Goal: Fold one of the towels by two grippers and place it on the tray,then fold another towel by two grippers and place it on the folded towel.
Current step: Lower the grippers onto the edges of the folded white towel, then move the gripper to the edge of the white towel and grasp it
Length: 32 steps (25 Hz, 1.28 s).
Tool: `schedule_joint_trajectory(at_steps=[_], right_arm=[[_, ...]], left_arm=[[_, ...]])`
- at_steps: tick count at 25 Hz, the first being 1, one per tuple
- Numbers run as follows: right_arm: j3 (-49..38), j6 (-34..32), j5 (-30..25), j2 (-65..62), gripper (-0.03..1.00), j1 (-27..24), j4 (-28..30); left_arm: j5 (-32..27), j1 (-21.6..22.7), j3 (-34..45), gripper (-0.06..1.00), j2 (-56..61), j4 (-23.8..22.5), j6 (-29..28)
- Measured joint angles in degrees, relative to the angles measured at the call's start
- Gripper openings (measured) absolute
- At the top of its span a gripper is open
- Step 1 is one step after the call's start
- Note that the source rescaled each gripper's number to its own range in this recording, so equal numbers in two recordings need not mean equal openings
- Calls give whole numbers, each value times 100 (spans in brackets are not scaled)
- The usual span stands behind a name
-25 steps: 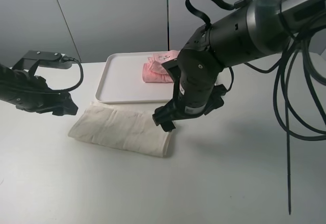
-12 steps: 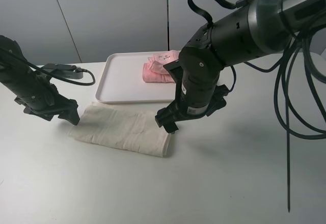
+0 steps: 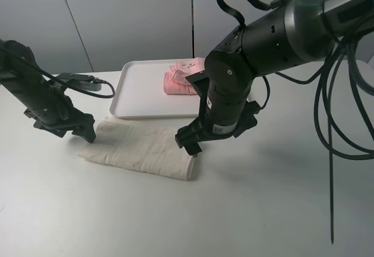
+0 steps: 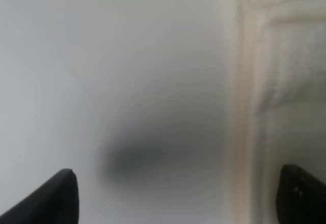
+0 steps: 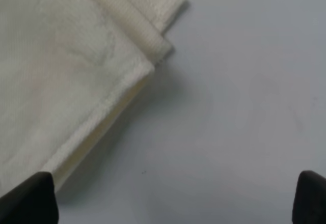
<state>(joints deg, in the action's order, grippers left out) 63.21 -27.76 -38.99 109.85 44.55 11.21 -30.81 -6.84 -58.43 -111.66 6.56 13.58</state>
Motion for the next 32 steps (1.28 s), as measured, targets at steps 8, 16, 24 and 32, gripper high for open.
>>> schedule_joint_trajectory(at_steps=[8,16,24,32], right_arm=[[0,45,-78,0,99,0,-23],[0,102,-159,-9,99,0,-31],[0,360,-174,-9,99,0,-304],[0,419,-277,-9,99,0,-323]], left_arm=[[70,-220,-22,99,-112,-754,-524],[0,-220,-188,99,-112,-817,-580],[21,-220,-227,99,-370,-793,-731],[-42,-220,-274,99,-451,-903,-998]])
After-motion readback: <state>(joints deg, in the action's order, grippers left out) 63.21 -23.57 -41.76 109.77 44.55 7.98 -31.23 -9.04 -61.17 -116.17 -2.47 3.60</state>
